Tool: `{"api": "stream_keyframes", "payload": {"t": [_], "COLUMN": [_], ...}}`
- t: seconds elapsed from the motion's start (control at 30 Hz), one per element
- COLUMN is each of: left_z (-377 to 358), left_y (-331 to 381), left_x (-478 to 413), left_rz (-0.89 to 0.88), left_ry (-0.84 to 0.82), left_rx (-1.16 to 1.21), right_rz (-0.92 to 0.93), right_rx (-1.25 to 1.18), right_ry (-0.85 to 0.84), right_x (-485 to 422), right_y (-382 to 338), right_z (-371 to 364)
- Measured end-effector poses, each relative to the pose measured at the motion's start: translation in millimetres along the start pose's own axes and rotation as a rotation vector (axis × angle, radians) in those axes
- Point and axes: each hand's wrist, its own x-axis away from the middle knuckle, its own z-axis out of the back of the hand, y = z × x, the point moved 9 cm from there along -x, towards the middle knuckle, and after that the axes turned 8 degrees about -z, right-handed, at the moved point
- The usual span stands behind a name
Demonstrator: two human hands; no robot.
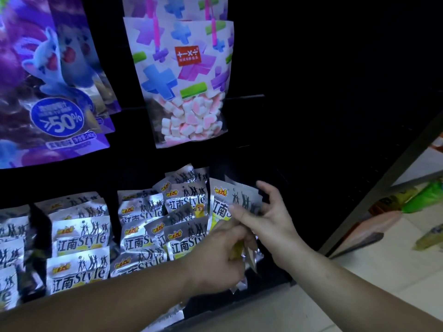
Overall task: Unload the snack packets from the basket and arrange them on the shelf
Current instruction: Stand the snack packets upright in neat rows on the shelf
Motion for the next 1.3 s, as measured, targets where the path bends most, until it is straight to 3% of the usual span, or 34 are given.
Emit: {"api": "stream_keyframes", "payload": {"t": [0.13, 0.27, 0.33, 0.4, 0.5, 0.77, 1.0, 1.17, 1.3], "left_z": [11, 71, 88, 84, 64, 59, 58, 75, 84], "left_y": [-3, -46, -69, -85, -80, -71, -82, -89, -73], "left_x": [4, 22, 33, 35, 29, 25, 27, 31, 24], "left_rz": [0.100, 0.288, 0.406, 0.502, 0.510, 0.493, 0.469, 0.502, 0.375], "left_ry": [0.035, 0.452, 0.569, 0.544, 0.363, 0.318, 0.400, 0.609, 0.591], "left_rx": [0.175, 0.109, 0.204, 0.385, 0.529, 0.501, 0.562, 0.475, 0.269], "right_rz": [0.057, 0.007, -0.018, -0.056, -0.116, -0.211, -0.131, -0.180, -0.192], "right_rx": [0.186, 0.203, 0.181, 0.153, 0.120, 0.064, 0.034, 0.051, 0.121], "right_ry": [0.187, 0.181, 0.167, 0.156, 0.084, -0.120, 0.196, 0.142, 0.155], "right_x": [-4, -12, -13, -16, -23, -31, -33, -33, -34], "right_y": [-1, 7, 7, 8, 12, 25, 32, 42, 47], "right_z": [17, 27, 29, 34, 37, 24, 46, 31, 29]}}
